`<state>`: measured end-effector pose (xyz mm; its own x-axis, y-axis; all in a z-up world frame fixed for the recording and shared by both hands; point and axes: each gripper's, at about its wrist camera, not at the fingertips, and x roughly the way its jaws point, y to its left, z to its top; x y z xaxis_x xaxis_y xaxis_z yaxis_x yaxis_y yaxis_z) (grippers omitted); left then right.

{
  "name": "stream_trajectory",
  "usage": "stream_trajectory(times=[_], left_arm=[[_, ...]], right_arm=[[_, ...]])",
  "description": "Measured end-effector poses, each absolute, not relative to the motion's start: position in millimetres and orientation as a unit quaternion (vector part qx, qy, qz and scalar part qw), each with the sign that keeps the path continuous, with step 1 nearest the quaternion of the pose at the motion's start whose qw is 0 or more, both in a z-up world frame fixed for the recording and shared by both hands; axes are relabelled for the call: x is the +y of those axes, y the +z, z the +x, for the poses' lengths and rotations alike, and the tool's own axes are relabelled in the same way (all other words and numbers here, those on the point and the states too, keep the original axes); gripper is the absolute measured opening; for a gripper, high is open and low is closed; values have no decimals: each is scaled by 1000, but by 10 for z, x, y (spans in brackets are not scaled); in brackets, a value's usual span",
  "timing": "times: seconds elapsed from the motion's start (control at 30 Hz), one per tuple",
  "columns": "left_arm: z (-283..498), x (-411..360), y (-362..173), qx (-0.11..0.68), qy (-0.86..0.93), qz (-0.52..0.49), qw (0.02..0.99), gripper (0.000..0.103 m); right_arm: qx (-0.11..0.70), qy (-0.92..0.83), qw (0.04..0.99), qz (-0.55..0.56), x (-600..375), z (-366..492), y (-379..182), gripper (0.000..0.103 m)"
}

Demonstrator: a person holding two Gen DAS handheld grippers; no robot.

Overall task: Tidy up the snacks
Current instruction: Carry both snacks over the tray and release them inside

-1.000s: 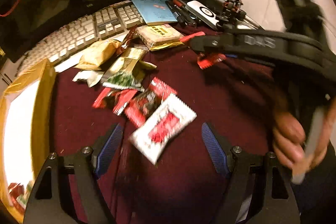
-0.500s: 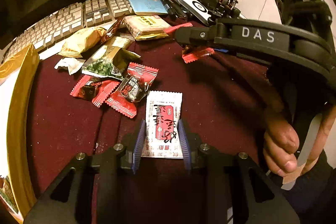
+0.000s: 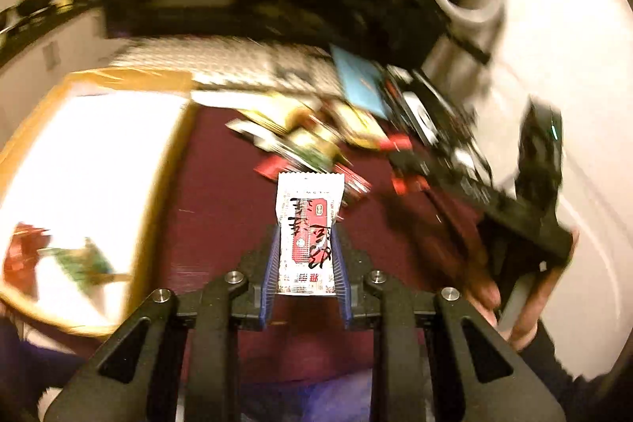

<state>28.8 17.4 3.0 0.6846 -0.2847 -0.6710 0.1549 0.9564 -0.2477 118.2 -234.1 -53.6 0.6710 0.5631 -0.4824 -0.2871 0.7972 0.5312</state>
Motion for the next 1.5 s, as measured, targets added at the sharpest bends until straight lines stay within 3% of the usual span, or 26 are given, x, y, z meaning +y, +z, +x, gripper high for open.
stream_trajectory(times=[0.23,0.57,1.03,1.23,1.3,1.37,1.5], left_arm=[[194,928,225,343,-26,-128,930,23],[257,1767,51,339,55,-197,918,23],[884,2192,-522,422,77,-226,874,24],[876,2110,-608,435,70,-215,872,36],[769,2072,-527,411,66,-214,884,46],[646,2022,-426,387,61,-215,895,63],[382,1782,-204,350,57,-196,914,65]], right_arm=[[325,347,862,176,-1535,1005,-152,22],[369,416,825,99,-343,1050,-104,22],[407,376,832,10,464,1320,-458,22],[398,383,834,-1,472,1234,-459,34],[389,388,835,21,360,1192,-403,39],[367,393,842,46,175,1096,-316,49],[340,392,850,89,-328,923,-177,59]])
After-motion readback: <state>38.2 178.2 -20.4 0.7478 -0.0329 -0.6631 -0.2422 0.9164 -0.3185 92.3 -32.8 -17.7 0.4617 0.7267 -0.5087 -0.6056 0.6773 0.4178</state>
